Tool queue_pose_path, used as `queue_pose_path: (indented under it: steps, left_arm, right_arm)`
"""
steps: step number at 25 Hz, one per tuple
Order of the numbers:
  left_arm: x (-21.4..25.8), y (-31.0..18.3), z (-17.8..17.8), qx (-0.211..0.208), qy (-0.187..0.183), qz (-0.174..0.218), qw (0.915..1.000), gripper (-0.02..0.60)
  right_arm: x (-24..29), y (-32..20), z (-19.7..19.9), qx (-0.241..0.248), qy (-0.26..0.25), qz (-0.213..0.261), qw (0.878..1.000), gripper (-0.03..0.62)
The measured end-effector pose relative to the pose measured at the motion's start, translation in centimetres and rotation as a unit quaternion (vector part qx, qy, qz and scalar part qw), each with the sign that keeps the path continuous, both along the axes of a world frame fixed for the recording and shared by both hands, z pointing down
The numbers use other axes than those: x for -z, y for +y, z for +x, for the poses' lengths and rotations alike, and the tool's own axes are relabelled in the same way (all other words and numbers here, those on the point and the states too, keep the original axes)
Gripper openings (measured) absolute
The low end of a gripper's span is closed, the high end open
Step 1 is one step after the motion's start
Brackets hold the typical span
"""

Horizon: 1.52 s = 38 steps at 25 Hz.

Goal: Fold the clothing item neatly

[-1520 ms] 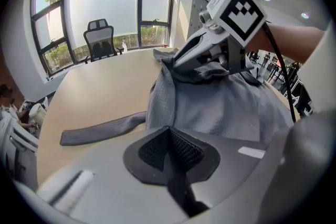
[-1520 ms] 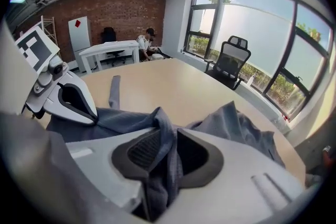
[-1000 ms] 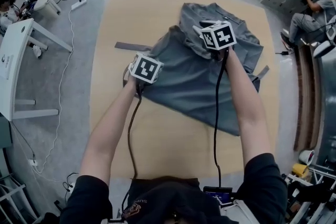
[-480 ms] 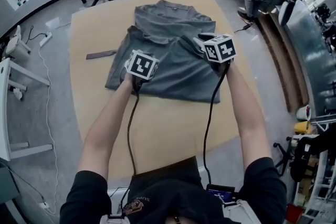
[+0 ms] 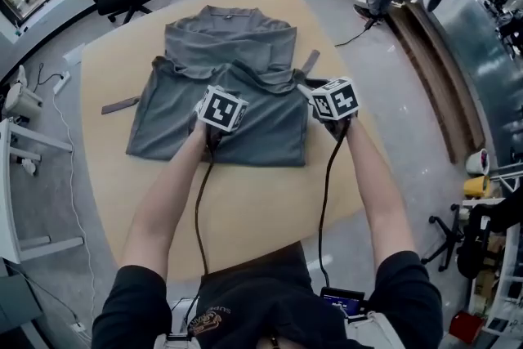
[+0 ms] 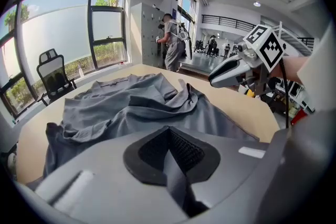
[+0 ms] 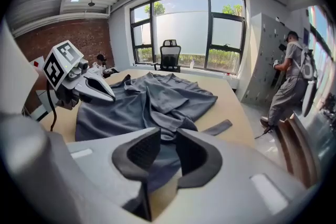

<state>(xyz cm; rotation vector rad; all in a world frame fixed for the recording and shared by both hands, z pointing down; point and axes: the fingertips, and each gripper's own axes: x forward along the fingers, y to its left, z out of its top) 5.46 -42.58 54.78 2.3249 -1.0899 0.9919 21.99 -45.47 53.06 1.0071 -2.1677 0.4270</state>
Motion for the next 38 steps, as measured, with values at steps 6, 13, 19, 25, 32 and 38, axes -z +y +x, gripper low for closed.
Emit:
queue_pose_path:
  steps: [6,13,19,25,32,38]
  left_arm:
    - [-2.3,-3.7,5.0,-0.009,-0.052,0.0,0.9986,0.008]
    - [-6.2,-5.3,8.1,-0.022,-0.083,-0.045,0.9954,0.008]
    - [-6.2,-9.0,8.5,0.015,-0.089,-0.029,0.9955,0.008]
    - [-5.6,-14.1,8.3,0.05,-0.096,0.012,0.9941,0.008]
    - [-2.4,-14.1,7.1,0.082,-0.051,0.049,0.9941,0.008]
    - [0.4,-11.0,3.1,0.07,-0.041,0.046,0.9956,0.008]
  right_arm:
    - [-4.3,-2.7,2.5,0.048,0.019,-0.012,0.999,0.096]
    - [-6.8,-5.2,2.0,0.082,-0.016,-0.042,0.996,0.098]
    - [-7.7,-6.3,3.7,0.062,-0.021,-0.063,0.996,0.018]
    - [-7.6,-6.0,4.5,0.045,-0.044,-0.07,0.996,0.021]
    - [-7.0,-7.0,8.8,-0.051,-0.03,-0.049,0.997,0.026]
    - [-4.0,-4.6,6.3,-0.059,-0.028,-0.03,0.997,0.026]
